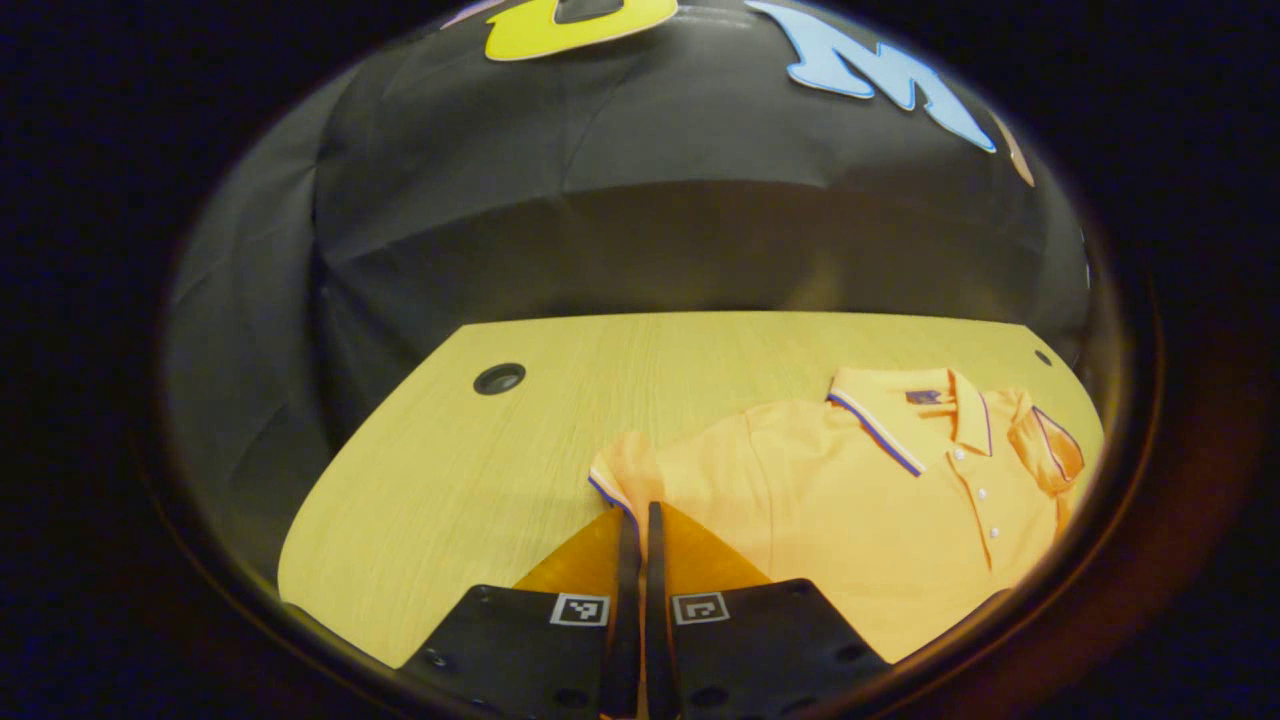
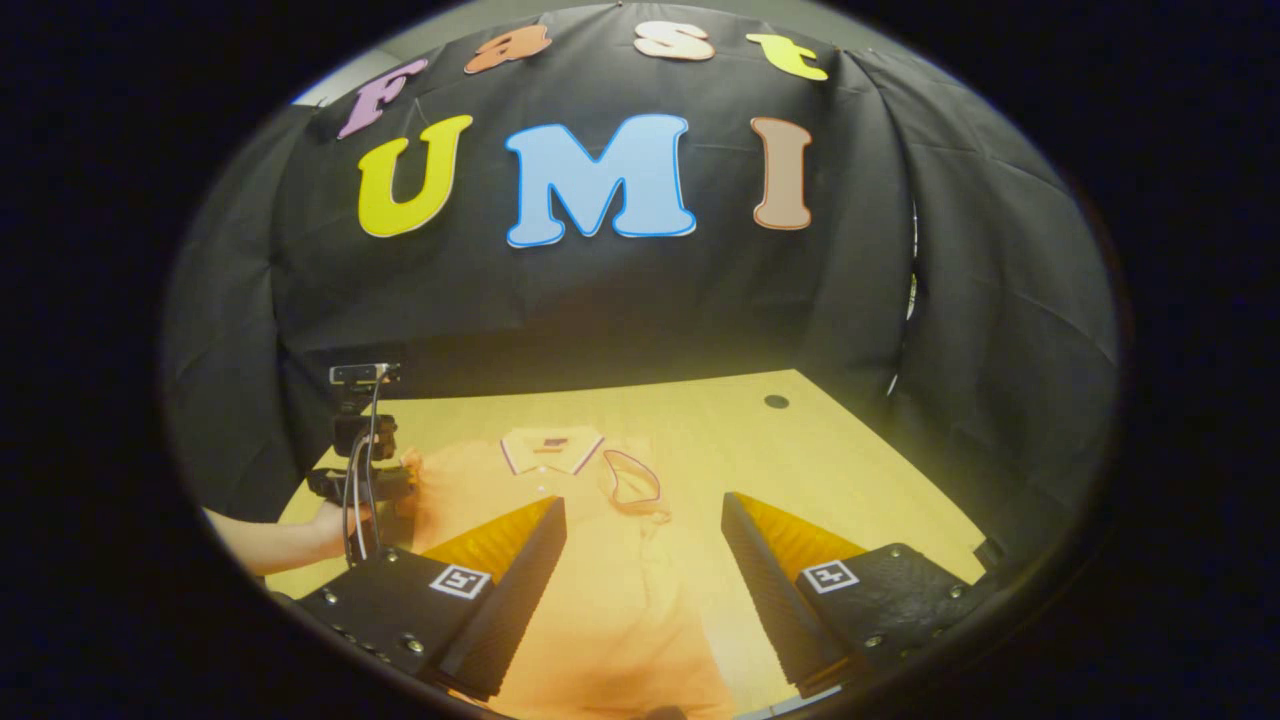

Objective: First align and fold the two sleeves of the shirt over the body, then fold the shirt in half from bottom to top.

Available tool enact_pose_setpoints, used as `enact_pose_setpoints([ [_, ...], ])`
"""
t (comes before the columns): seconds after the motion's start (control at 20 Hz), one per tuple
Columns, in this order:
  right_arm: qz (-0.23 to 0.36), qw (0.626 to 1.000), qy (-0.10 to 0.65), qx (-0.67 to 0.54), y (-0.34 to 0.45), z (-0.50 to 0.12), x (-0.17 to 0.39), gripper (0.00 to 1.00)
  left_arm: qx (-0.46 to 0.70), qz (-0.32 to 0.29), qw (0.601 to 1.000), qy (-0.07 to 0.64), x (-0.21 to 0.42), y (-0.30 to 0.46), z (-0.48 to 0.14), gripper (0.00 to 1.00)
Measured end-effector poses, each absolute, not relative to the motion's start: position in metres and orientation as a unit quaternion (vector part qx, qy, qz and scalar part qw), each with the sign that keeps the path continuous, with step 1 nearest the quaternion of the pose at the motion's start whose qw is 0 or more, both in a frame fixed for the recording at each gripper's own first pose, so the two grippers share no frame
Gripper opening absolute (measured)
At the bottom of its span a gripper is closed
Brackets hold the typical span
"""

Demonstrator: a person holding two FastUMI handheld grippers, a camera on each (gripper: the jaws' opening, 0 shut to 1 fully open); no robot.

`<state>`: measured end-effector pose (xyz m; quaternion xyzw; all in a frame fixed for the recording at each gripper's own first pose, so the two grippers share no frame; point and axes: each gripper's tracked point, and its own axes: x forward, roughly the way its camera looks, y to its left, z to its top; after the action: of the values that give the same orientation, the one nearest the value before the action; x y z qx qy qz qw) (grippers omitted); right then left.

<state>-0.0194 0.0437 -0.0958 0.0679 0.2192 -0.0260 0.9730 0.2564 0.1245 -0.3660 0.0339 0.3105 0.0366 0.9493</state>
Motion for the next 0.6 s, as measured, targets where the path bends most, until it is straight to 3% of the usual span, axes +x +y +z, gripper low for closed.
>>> enact_pose_setpoints([
  [0.25,-0.023,0.974,0.217,0.066,0.044,-0.095,-0.016,0.98,0.056,0.007,0.957,0.284,0.26,0.091,-0.335,0.1],
  [0.6,-0.043,0.969,0.23,0.081,0.051,-0.106,-0.028,0.98,0.071,-0.051,0.953,0.289,0.253,0.033,-0.341,0.09],
])
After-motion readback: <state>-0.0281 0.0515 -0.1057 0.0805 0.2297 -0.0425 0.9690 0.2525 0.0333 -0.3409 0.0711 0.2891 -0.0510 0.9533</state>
